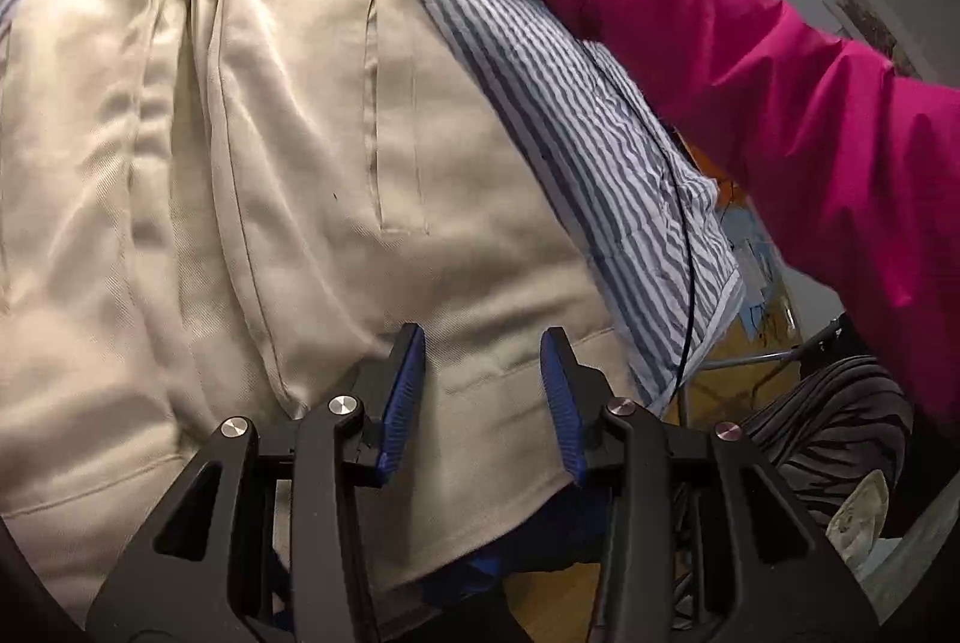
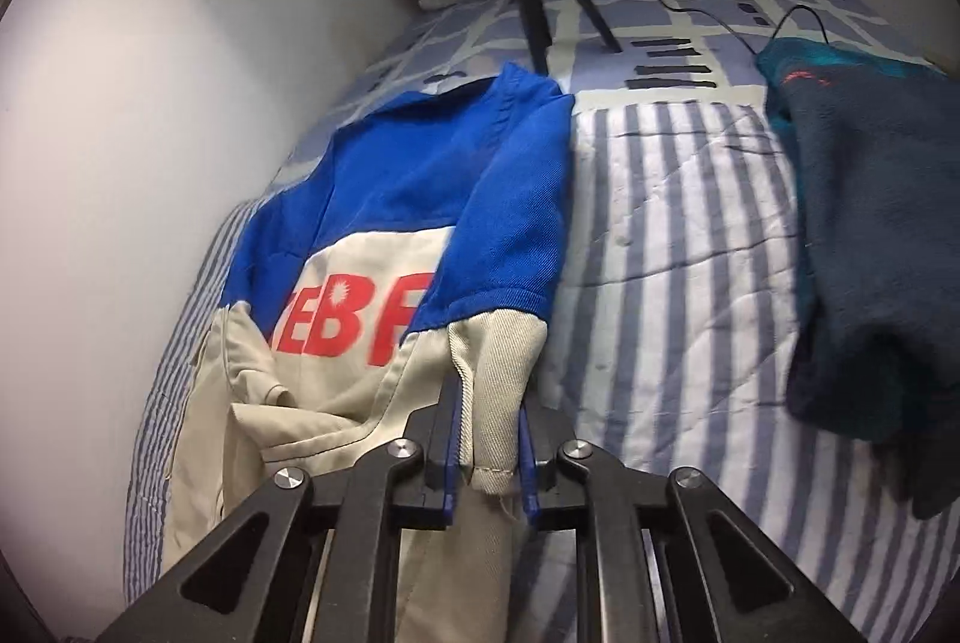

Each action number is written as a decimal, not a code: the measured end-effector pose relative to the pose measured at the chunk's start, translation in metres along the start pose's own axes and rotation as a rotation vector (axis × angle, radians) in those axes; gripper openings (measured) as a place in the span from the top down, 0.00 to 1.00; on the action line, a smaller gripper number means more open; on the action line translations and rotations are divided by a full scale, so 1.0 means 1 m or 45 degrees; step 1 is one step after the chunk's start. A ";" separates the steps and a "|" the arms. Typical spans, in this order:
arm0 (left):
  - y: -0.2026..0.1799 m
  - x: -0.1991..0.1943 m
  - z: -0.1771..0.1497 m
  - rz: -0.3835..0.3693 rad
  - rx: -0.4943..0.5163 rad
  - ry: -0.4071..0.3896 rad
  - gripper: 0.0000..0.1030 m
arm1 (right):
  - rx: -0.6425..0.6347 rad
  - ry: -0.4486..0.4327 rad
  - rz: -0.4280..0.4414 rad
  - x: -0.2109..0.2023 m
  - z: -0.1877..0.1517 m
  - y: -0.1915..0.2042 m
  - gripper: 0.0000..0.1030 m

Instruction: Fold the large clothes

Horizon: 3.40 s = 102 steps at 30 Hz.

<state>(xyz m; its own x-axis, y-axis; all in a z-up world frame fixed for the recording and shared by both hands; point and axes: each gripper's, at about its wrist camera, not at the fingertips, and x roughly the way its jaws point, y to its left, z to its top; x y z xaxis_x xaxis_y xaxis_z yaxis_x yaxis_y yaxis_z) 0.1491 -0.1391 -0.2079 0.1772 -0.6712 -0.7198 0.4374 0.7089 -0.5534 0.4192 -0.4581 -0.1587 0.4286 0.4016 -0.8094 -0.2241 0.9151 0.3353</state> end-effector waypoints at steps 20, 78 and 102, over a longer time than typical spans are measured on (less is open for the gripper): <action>-0.008 -0.034 -0.009 -0.031 0.044 -0.066 0.62 | -0.483 0.100 -0.113 -0.039 -0.114 0.117 0.72; 0.168 -0.146 -0.074 -0.040 -0.759 -0.197 0.78 | 0.211 0.390 0.459 -0.180 -0.390 0.057 0.56; 0.129 -0.180 -0.024 -0.292 -0.708 -0.246 0.78 | 0.360 0.096 0.770 -0.213 -0.333 0.070 0.78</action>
<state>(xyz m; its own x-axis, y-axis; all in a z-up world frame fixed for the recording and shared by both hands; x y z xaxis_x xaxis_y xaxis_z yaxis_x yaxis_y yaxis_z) 0.1524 0.0783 -0.1598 0.3122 -0.8095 -0.4972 -0.0312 0.5143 -0.8570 0.0208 -0.4925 -0.1238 0.2349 0.8522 -0.4675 -0.1631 0.5087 0.8454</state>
